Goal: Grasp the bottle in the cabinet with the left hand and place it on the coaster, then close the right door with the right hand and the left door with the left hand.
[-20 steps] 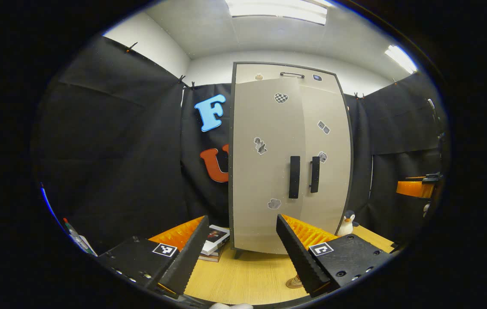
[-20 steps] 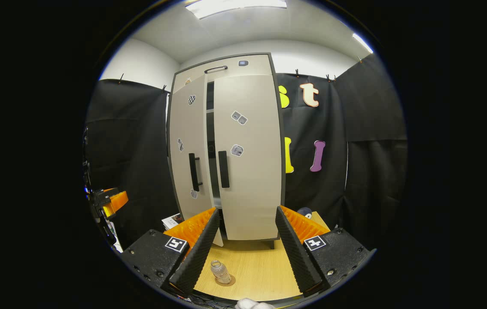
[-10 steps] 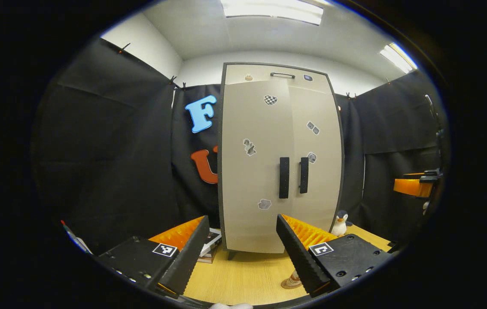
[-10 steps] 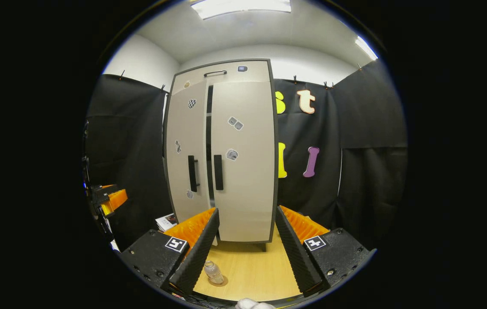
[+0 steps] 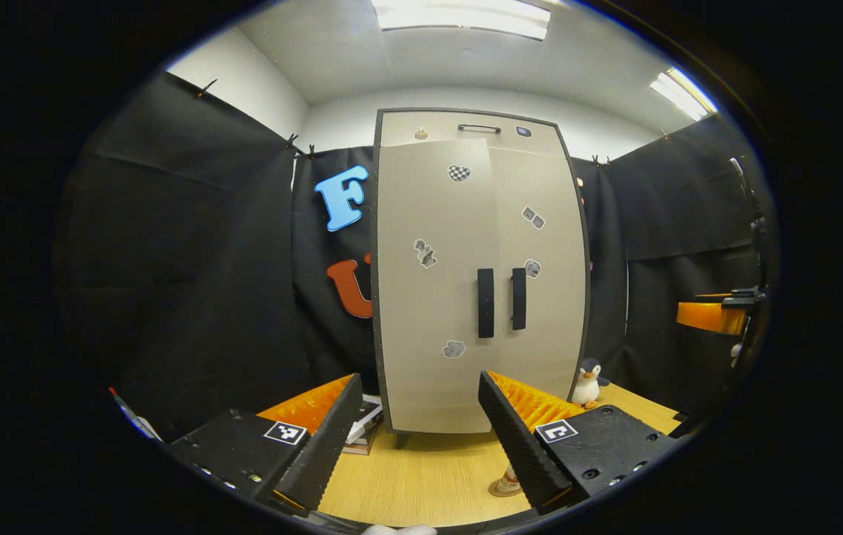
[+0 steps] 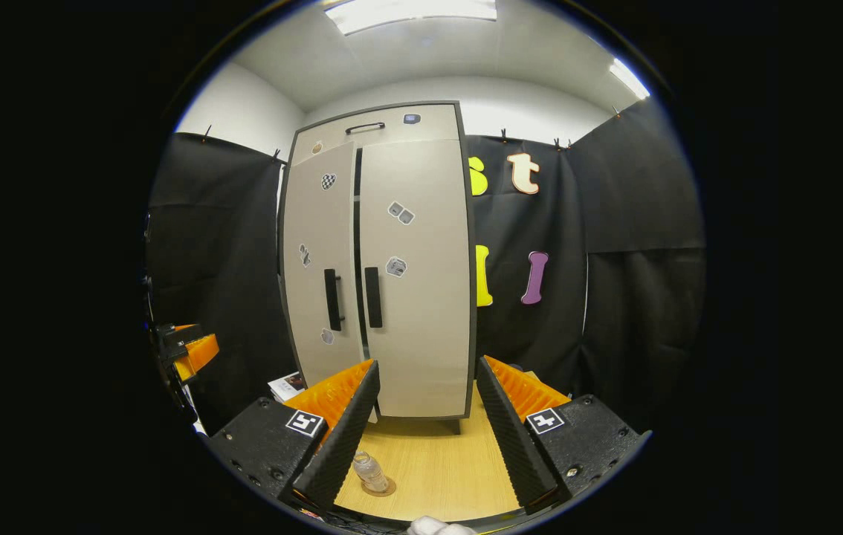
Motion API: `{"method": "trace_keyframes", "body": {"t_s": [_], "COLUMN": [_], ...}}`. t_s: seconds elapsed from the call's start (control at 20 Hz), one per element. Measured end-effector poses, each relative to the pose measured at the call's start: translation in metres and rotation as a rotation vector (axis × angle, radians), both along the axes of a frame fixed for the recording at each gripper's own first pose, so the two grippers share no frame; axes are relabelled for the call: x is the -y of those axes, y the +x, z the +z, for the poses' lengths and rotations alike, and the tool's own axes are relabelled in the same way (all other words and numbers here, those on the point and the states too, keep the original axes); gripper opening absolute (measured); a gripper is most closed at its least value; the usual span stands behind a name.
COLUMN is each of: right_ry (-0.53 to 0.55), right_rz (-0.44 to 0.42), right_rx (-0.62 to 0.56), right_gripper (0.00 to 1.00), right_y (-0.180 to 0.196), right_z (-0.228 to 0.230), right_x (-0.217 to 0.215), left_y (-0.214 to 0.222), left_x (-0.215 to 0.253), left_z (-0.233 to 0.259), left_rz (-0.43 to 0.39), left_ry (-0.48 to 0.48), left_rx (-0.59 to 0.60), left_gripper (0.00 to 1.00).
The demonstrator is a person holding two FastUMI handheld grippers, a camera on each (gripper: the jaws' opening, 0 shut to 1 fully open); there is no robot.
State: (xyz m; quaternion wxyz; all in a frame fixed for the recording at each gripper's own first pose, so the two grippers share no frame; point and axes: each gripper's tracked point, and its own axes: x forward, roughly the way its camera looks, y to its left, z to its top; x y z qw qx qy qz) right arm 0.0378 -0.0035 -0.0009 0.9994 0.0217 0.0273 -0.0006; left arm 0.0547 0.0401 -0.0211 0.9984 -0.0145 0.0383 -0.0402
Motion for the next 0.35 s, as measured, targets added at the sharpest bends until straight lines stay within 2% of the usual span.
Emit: {"method": "trace_keyframes", "body": {"t_s": [0.35], "right_ry": [-0.013], "right_rz": [0.037], "right_rx": [0.002], "right_gripper": [0.81], "right_y": [0.009], "right_z": [0.002], "right_x": [-0.013], "left_y": [0.004], "left_x": [-0.006], "left_z": [0.003], "left_rz": [0.018], "left_ry": [-0.018], "left_rx": [0.005], "left_gripper": [0.96]}}
